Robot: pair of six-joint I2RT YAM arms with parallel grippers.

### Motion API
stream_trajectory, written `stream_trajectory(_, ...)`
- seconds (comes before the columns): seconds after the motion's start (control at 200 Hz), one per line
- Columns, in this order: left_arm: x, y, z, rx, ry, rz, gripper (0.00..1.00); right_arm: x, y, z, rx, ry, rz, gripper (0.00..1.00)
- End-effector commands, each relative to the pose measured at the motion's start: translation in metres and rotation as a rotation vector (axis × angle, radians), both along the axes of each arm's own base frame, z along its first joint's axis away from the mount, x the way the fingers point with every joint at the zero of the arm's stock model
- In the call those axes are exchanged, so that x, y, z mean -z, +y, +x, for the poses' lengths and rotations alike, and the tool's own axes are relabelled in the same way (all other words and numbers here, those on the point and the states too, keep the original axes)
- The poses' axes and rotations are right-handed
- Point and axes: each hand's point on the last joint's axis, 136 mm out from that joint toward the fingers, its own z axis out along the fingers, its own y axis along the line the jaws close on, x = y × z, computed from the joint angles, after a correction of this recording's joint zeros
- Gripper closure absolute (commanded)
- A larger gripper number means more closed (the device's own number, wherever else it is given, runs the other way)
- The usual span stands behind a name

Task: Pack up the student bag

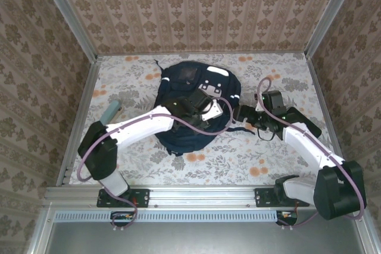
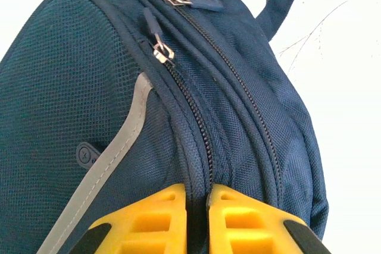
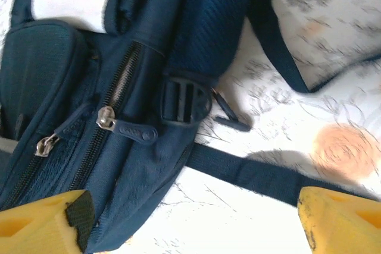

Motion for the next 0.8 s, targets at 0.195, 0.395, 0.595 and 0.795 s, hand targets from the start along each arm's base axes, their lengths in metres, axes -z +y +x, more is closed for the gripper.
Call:
stream_trajectory(0.195, -0.026, 0.011, 0.008, -0.023, -0.03, -0.118, 0.91, -0.043, 0.059, 0.024, -0.351, -0.189, 0.045, 0.4)
stream_trajectory(0.395, -0.033, 0.016, 0.012, -0.045, -0.045, -0.156, 0.93, -0.028, 0.082, 0.034, -0.465, -0.158, 0.057, 0.47)
stream_trajectory(0.595, -0.036, 0.021, 0.014, -0.061, -0.05, -0.169, 0.93, -0.009, 0.093, 0.034, -0.569, -0.146, 0.069, 0.56)
stream_trajectory(0.795, -0.038, 0.021, 0.015, -0.061, -0.053, -0.178, 0.94, 0.006, 0.094, 0.031, -0.635, -0.14, 0.036, 0.56)
